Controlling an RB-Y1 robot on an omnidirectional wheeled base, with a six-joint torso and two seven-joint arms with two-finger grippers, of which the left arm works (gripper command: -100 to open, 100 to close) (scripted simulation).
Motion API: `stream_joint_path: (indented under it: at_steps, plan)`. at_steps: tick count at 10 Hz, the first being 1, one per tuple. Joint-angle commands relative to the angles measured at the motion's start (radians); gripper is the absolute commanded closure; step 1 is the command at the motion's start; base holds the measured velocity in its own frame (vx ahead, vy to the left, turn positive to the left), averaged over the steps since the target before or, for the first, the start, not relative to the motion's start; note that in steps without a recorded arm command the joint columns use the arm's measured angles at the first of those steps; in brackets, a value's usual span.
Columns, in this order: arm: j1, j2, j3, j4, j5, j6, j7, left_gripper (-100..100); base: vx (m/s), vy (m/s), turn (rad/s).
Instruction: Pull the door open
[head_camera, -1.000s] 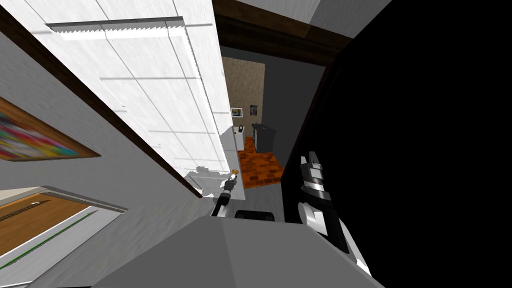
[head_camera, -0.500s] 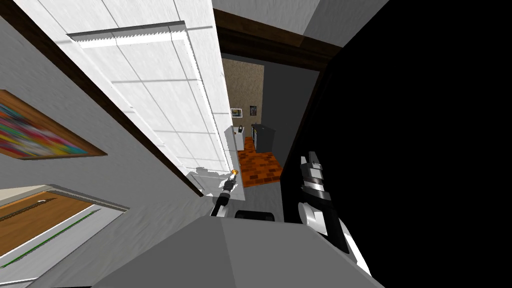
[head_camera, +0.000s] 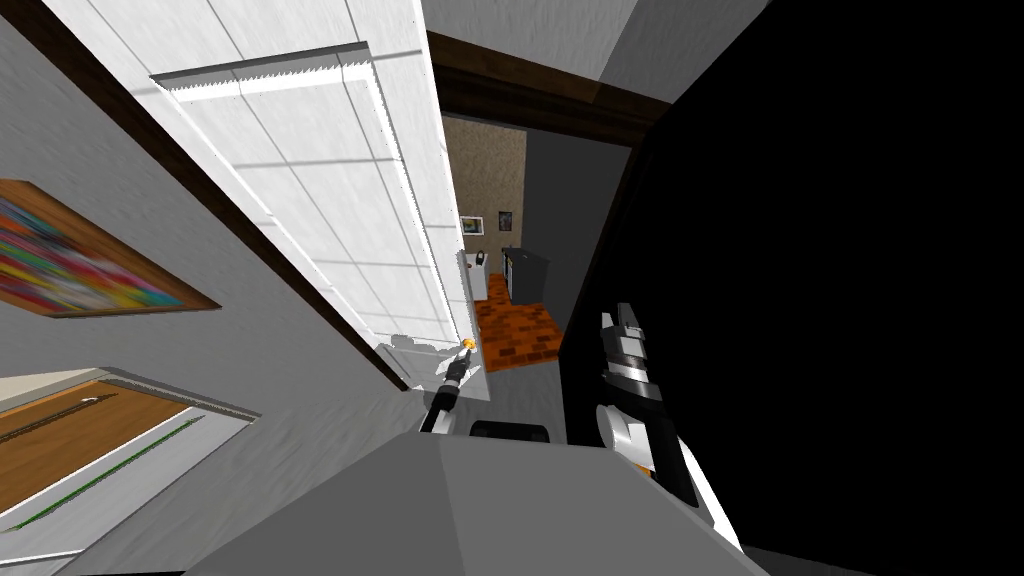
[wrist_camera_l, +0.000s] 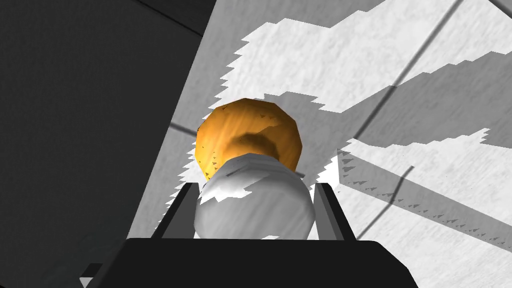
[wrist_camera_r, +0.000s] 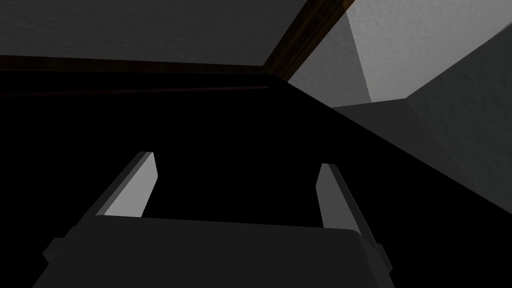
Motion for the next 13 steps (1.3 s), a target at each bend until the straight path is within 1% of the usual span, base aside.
stream_joint_path:
  at_steps: [1,2,3,4,5,6,7,8,9,10,11,12,13]
  plan:
    - [0.002,0.001,-0.002,0.001,0.005,-0.001,0.038,100,-0.052,0.008,-0.015]
    - [0.001,0.005,-0.004,0.004,0.012,-0.003,0.072,100,-0.048,-0.001,-0.018]
    - [0.001,0.005,-0.004,0.004,0.012,-0.003,0.077,100,-0.042,0.001,-0.008]
    - [-0.001,0.008,-0.006,0.007,0.019,-0.004,0.116,100,-0.055,0.000,-0.023]
    - [-0.002,0.011,-0.008,0.010,0.026,-0.006,0.141,100,-0.078,0.005,-0.040]
    - [-0.002,0.011,-0.008,0.010,0.026,-0.006,0.155,100,-0.055,0.009,-0.014]
    - [-0.004,0.015,-0.010,0.013,0.034,-0.008,0.191,100,-0.047,0.013,-0.030]
    - [-0.004,0.015,-0.010,0.013,0.034,-0.008,0.196,100,-0.037,0.010,-0.015]
    - [-0.005,0.019,-0.013,0.016,0.042,-0.010,0.235,100,-0.042,0.009,-0.028]
    - [-0.007,0.022,-0.015,0.019,0.050,-0.012,0.260,100,-0.074,0.003,-0.052]
    - [-0.007,0.022,-0.015,0.019,0.050,-0.012,0.278,100,-0.056,0.007,-0.019]
    - [-0.008,0.026,-0.018,0.023,0.058,-0.014,0.311,100,-0.048,0.019,-0.029]
    - [-0.008,0.026,-0.018,0.023,0.058,-0.014,0.319,100,-0.034,0.014,-0.020]
